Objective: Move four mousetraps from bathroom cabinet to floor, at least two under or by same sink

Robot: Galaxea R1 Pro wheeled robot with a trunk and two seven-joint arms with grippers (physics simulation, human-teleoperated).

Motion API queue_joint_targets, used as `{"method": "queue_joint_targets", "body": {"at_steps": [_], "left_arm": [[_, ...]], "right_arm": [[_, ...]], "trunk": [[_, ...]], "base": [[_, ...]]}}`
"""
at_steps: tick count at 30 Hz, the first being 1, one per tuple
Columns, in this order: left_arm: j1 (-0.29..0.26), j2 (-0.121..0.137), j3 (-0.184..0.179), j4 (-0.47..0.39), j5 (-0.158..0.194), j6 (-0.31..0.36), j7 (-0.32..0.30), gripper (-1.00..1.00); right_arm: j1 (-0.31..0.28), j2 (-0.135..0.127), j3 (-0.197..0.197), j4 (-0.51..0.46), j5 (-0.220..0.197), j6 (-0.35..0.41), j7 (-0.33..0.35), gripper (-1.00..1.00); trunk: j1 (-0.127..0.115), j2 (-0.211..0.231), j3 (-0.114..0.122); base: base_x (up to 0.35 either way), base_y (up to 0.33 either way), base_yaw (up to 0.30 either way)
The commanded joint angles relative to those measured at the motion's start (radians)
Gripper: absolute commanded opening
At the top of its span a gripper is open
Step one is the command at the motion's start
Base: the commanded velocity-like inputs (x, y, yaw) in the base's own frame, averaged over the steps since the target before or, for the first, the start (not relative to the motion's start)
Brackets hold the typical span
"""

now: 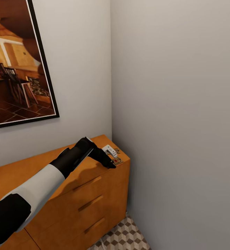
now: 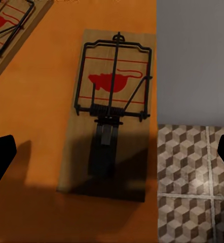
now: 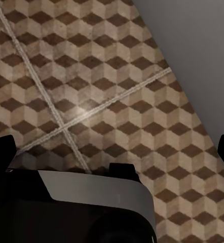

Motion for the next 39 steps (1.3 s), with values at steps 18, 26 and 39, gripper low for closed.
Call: {"method": "queue_joint_targets", "body": {"at_steps": [18,26,39], "left_arm": [[-0.001,-0.025,-0.002,-0.007,-0.047,0.032,-0.003,1.0],[-0.001,-0.027,-0.002,-0.008,-0.076,0.04,-0.003,1.0],[-0.001,-0.024,-0.002,-0.009,-0.127,0.043,-0.004,1.0]], "right_arm": [[0.0,0.0,0.002,0.001,0.007,-0.002,-0.007,1.0],[-0.001,0.0,0.002,0.001,0.007,-0.002,-0.007,1.0],[-0.001,0.0,0.002,0.001,0.007,-0.002,-0.007,1.0]], "trunk": [[0.0,-0.001,-0.001],[0.0,-0.001,-0.001],[0.0,-0.001,-0.001]], "base": [[0.0,0.0,0.0],[0.0,0.0,0.0],[0.0,0.0,0.0]]}}
